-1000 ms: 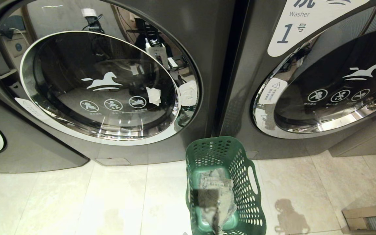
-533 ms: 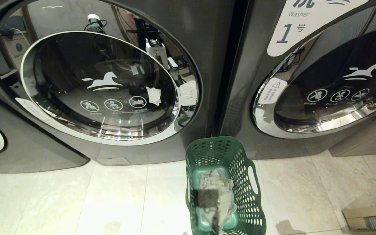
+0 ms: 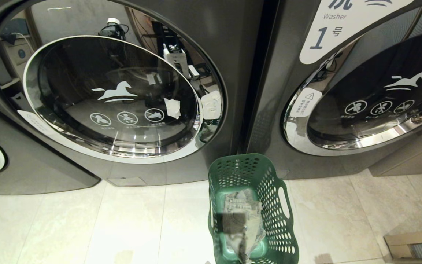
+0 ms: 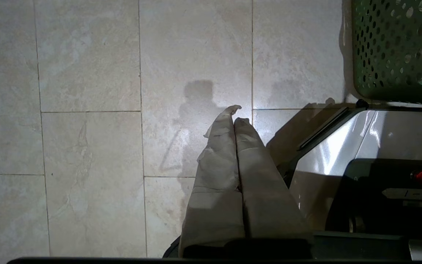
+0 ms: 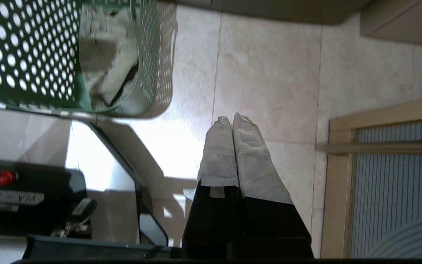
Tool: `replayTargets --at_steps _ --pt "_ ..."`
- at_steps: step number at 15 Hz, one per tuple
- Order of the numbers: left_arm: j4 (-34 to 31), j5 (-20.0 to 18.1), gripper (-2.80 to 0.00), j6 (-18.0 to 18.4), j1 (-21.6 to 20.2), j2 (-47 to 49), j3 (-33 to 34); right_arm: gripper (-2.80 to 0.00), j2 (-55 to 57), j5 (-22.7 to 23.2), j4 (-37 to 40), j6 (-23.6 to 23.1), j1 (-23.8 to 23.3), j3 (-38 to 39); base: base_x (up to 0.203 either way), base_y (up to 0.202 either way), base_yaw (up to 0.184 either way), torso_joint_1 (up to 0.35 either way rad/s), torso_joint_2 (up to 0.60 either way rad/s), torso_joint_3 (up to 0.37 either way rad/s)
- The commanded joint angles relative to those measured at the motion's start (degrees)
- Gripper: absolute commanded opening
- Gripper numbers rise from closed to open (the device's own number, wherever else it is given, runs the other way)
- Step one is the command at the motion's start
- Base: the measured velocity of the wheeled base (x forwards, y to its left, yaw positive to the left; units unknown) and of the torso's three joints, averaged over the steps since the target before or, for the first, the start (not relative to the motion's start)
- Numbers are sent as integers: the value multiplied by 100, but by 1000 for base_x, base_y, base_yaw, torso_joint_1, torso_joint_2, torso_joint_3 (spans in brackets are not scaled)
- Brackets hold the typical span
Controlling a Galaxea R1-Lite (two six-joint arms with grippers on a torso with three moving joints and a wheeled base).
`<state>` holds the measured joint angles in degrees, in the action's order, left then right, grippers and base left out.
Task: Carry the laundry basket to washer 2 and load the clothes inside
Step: Open the lid of the washing machine
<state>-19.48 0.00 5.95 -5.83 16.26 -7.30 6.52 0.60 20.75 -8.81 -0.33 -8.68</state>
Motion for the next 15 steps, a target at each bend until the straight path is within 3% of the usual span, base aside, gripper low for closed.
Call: replayTargets --at_steps 1,3,7,10,11,15 --pt "3 12 -280 -70 -120 -18 9 -280 -656 5 32 16 8 9 0 0 0 0 0 0" --pt "5 -5 -280 -94 -120 -9 9 -280 -652 -51 26 318 7 24 0 0 0 0 0 0" --pt "14 -321 -280 -32 -91 -5 14 -280 -652 -42 21 328 8 42 0 0 0 0 0 0" --pt "14 -314 -280 -11 902 -43 10 -280 -652 -113 17 564 7 42 0 0 0 0 0 0" --pt "14 -287 -280 -25 986 -46 15 -280 -652 -130 17 574 15 42 0 0 0 0 0 0" --pt "-32 -182 -280 -18 647 -1171 -6 -280 -652 -131 17 577 14 33 0 0 0 0 0 0"
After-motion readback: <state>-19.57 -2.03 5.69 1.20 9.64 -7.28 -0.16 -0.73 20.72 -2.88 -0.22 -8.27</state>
